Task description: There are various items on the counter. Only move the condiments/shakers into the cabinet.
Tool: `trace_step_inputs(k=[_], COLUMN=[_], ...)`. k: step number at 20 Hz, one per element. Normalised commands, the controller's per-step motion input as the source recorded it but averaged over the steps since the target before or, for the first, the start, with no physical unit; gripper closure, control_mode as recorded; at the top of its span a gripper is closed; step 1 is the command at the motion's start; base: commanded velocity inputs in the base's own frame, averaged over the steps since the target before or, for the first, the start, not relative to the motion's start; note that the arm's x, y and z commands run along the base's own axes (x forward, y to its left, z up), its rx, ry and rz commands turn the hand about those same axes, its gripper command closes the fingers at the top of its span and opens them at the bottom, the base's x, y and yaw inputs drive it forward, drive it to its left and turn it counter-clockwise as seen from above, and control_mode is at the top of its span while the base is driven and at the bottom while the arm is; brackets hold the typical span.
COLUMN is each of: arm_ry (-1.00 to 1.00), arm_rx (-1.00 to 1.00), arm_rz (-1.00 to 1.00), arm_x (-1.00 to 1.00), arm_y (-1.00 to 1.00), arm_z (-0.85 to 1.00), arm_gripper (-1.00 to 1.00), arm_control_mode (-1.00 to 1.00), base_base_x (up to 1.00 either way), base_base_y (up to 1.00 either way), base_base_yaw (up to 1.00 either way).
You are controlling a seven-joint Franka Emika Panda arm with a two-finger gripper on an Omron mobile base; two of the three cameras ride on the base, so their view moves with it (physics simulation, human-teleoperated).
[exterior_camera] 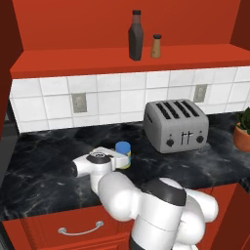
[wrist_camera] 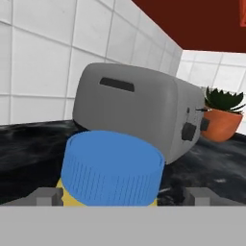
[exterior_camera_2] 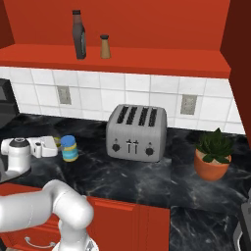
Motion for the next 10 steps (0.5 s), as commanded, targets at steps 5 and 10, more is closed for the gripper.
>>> trace_step_inputs(k=[5,10], arm_ry=[0.0,0.0], arm_rx=[0.0,0.0], arm_rz=[0.0,0.0], arm_x=[0.07,0.08], arm_y=[0.0,0.0], arm_z=[0.0,0.0], arm_gripper=[-1.0,-1.0], arm_control_mode=[-1.0,-1.0], base_base_x=[0.0,0.0], base_base_y=[0.0,0.0], base_base_yaw=[0.0,0.0])
